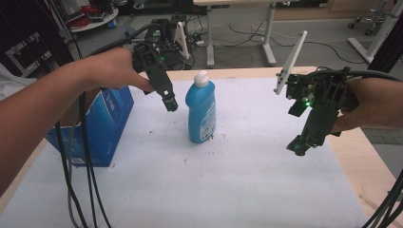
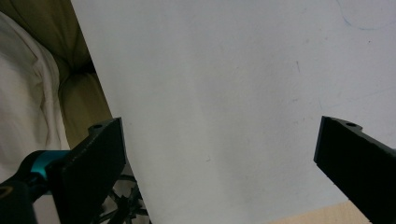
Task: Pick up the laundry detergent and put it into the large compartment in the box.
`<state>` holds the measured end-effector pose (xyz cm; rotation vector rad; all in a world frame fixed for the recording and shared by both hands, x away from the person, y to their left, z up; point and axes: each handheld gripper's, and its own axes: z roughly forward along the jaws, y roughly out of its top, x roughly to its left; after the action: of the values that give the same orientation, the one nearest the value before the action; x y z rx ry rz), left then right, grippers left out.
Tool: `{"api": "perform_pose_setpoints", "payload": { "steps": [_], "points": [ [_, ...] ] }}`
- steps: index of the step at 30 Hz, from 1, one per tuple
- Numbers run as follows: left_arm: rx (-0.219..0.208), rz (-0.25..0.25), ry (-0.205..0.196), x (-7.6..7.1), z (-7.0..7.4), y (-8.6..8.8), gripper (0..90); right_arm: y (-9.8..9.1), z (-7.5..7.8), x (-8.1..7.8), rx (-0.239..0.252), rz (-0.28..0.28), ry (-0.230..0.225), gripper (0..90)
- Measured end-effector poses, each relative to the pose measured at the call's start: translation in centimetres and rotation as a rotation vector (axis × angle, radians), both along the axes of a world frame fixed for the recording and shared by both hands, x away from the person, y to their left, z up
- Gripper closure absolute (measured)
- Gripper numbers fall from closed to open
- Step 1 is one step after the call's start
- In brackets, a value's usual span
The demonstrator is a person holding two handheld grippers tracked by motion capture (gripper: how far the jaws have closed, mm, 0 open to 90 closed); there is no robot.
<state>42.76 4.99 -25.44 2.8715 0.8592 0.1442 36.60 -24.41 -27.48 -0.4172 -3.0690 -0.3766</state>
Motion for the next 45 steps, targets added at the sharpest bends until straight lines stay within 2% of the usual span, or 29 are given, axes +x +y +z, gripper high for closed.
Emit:
{"api": "perform_pose_setpoints", "payload": {
  "steps": [5, 12, 16, 22, 25, 31, 32, 33, 34, 37, 45],
  "points": [
    [-0.008, 0.032, -0.014, 0.1, 0.0, -0.5, 1.7, 0.0, -0.1, 0.0, -0.001, 0.006, -0.001, 1.5],
    [-0.053, 0.059, -0.017, 0.2, 0.5, -1.3, 1.7, 0.0, -0.1, 0.1, -0.004, -0.002, 0.004, 1.5],
    [-0.042, 0.084, -0.014, 0.4, 0.6, -1.8, 1.7, 0.1, -0.1, 0.2, -0.001, -0.001, 0.004, 1.5],
    [-0.080, 0.123, -0.012, 0.7, 0.8, -2.9, 1.7, 0.2, -0.2, 0.3, -0.004, 0.002, 0.005, 1.5],
    [-0.108, 0.157, -0.015, 0.9, 1.0, -3.4, 1.7, 0.3, -0.2, 0.3, -0.002, 0.003, 0.002, 1.5],
    [-0.120, 0.214, 0.000, 1.6, 0.7, -4.0, 1.7, 0.3, -0.3, 0.4, -0.007, 0.008, 0.004, 1.5],
    [-0.123, 0.249, 0.011, 1.8, 0.6, -4.0, 1.7, 0.3, -0.3, 0.4, -0.006, 0.007, 0.005, 1.5],
    [-0.123, 0.249, 0.011, 1.8, 0.6, -4.0, 1.7, 0.3, -0.3, 0.4, -0.006, 0.007, 0.005, 1.5],
    [-0.134, 0.277, 0.020, 1.9, 0.6, -4.1, 1.7, 0.2, -0.3, 0.4, -0.007, 0.002, 0.005, 1.5],
    [-0.138, 0.289, 0.027, 2.0, 0.6, -4.2, 1.7, 0.2, -0.3, 0.5, -0.004, 0.001, 0.005, 1.5],
    [-0.142, 0.345, 0.013, 2.6, 0.0, -4.9, 1.7, 0.4, -0.4, 0.6, -0.003, 0.007, 0.007, 1.5]
  ]
}}
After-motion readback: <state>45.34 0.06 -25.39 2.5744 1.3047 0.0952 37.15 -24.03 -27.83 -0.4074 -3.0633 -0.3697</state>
